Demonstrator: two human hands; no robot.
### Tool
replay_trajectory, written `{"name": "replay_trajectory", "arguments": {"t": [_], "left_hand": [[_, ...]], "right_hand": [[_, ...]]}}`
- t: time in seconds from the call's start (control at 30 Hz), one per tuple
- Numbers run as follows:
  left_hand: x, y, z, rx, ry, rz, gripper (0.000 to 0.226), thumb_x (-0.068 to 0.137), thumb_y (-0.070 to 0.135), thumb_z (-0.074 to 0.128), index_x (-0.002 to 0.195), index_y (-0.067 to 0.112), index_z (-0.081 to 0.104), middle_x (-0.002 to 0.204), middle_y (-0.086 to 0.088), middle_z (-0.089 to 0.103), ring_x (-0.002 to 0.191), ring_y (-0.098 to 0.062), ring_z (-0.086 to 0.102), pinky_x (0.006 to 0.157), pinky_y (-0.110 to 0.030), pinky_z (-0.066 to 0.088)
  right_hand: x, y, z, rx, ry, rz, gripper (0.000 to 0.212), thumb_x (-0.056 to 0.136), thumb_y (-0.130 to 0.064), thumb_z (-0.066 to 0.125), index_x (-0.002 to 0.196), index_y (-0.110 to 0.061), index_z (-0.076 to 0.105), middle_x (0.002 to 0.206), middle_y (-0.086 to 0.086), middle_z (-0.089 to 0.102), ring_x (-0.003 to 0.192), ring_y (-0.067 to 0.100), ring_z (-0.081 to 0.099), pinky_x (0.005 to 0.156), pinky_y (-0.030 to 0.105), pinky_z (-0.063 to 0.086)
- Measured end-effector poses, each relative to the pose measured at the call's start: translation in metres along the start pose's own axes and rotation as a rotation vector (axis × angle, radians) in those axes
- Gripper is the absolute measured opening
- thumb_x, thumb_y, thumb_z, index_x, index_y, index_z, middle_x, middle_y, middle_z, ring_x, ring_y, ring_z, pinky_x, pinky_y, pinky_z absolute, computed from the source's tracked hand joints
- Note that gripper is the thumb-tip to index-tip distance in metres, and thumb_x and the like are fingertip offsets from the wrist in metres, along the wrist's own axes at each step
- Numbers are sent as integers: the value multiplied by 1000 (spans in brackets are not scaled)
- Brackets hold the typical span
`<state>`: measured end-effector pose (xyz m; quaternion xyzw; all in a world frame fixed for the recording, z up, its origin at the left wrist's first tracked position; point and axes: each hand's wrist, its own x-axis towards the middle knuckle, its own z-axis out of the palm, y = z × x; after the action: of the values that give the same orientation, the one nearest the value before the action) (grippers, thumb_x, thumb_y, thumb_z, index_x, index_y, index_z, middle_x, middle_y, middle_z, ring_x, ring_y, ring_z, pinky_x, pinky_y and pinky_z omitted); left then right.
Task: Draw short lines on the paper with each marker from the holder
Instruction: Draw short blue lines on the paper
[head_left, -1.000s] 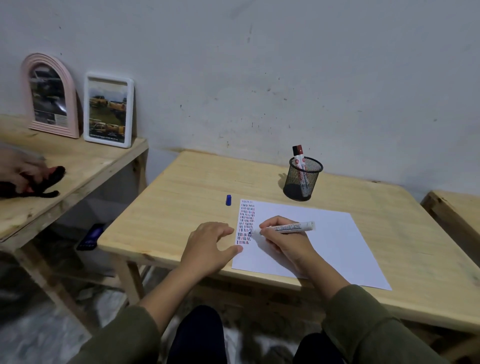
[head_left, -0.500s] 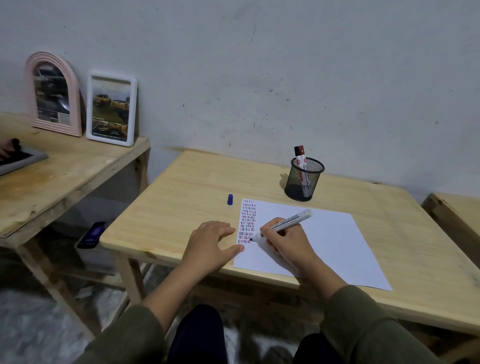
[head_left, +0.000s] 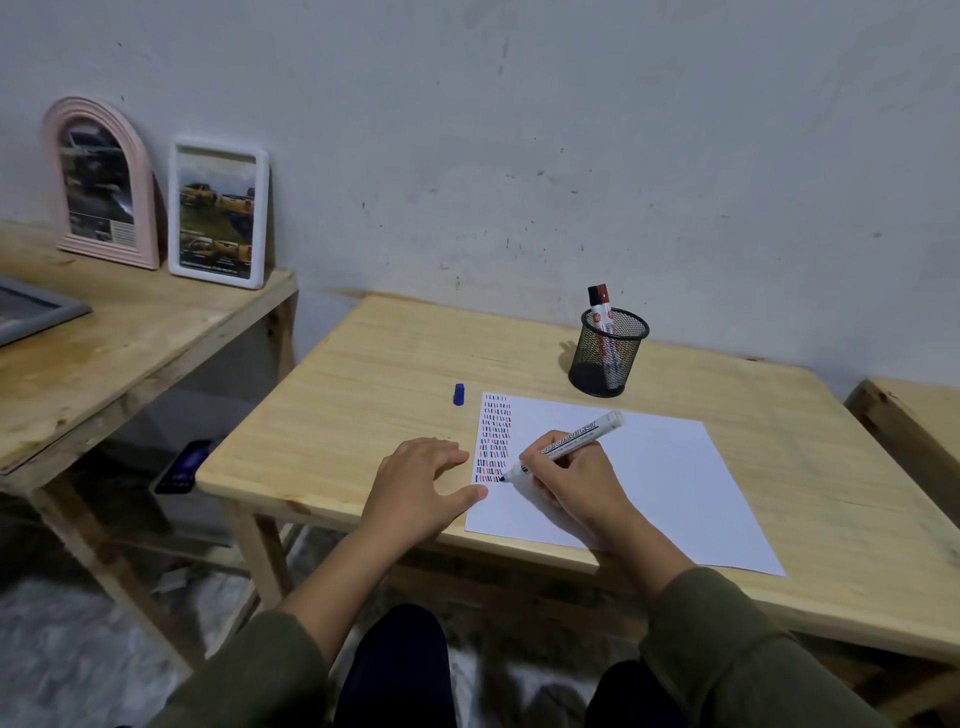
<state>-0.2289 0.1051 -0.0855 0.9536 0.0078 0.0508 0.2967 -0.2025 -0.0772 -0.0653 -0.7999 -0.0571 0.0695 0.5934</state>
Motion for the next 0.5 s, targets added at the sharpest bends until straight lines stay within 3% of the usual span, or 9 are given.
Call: {"name": "replay_trajectory", "arguments": {"t": [0.2, 0.37, 0.5], "left_hand": [[0, -2, 2, -47, 12, 2, 58, 77, 50, 65, 129, 27, 55, 138, 11, 53, 131, -9, 40, 109, -32, 34], [13, 4, 0, -269, 127, -45, 53, 78, 34, 68, 128, 26, 50, 133, 6, 55, 119, -5, 54, 101, -28, 43], [39, 11, -7, -313, 180, -42, 48, 84, 26, 63, 129, 29, 47, 135, 5, 49, 112, -3, 52, 87, -16, 34]], "right_hand": [[2, 2, -4, 175, 57, 27, 11, 88, -18, 59, 81, -12, 65, 69, 5, 56, 61, 10, 50, 50, 17, 42], [12, -1, -9, 329, 128, 5, 16, 87, -13, 61, 71, -14, 64, 58, 6, 54, 50, 12, 46, 43, 19, 38], [26, -9, -13, 344, 139, -43, 15, 87, -9, 61, 71, -12, 63, 53, 4, 53, 46, 14, 45, 45, 23, 36]]}}
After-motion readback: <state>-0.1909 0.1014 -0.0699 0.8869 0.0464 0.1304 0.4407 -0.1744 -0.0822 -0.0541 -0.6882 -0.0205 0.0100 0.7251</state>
